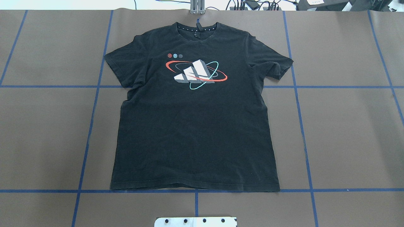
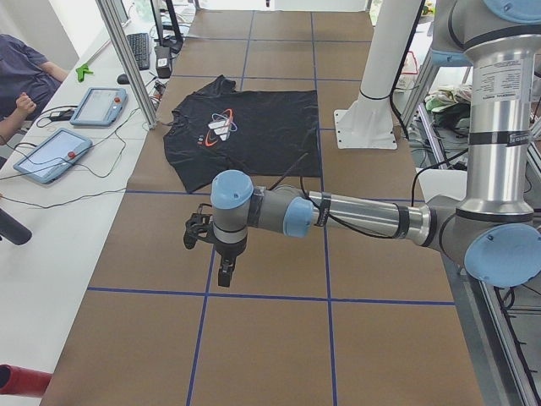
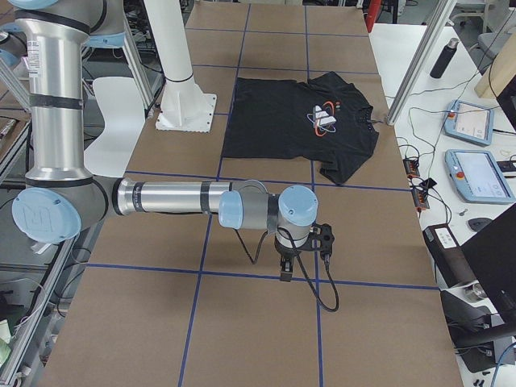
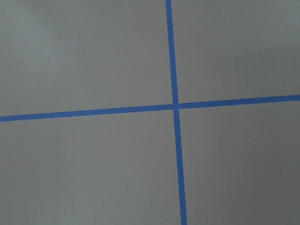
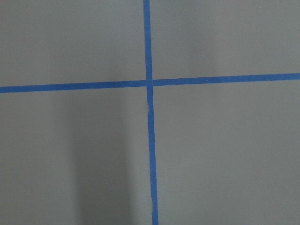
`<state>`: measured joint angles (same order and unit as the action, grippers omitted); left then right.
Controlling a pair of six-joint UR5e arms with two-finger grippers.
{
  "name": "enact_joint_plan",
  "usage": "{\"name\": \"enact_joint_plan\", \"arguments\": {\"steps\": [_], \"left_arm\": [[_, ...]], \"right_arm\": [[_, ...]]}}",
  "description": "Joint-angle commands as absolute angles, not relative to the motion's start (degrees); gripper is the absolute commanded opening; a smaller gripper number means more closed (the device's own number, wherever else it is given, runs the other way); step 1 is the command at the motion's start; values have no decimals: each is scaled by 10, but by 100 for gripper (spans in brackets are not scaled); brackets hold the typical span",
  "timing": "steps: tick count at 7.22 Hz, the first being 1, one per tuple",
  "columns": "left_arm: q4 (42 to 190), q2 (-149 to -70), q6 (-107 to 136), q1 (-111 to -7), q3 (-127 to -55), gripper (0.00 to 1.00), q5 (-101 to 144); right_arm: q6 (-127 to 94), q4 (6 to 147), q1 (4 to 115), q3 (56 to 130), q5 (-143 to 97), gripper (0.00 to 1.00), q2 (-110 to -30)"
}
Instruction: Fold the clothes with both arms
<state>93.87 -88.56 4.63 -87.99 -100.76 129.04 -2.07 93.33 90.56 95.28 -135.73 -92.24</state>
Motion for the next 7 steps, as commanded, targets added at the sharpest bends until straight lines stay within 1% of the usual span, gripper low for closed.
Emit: {"name": "enact_joint_plan", "arguments": {"steps": [1, 2, 4, 5, 7], "left_arm": [[929, -949, 47, -879, -1009, 100, 1294], [934, -967, 47, -879, -1006, 100, 1304], [945, -983, 90, -847, -1005, 100, 1328], [974, -984, 126, -838, -1002, 100, 1331], [1034, -1049, 303, -756, -980, 100, 1327]], "right_arm": [[-22, 932, 905, 960, -1376, 100, -905], [-20, 921, 888, 962, -1377, 100, -891], [-42, 818, 862, 961, -1384, 100, -887], [-87, 808, 838, 960, -1378, 100, -849], [-153, 809, 804, 950, -1380, 100, -805]]}}
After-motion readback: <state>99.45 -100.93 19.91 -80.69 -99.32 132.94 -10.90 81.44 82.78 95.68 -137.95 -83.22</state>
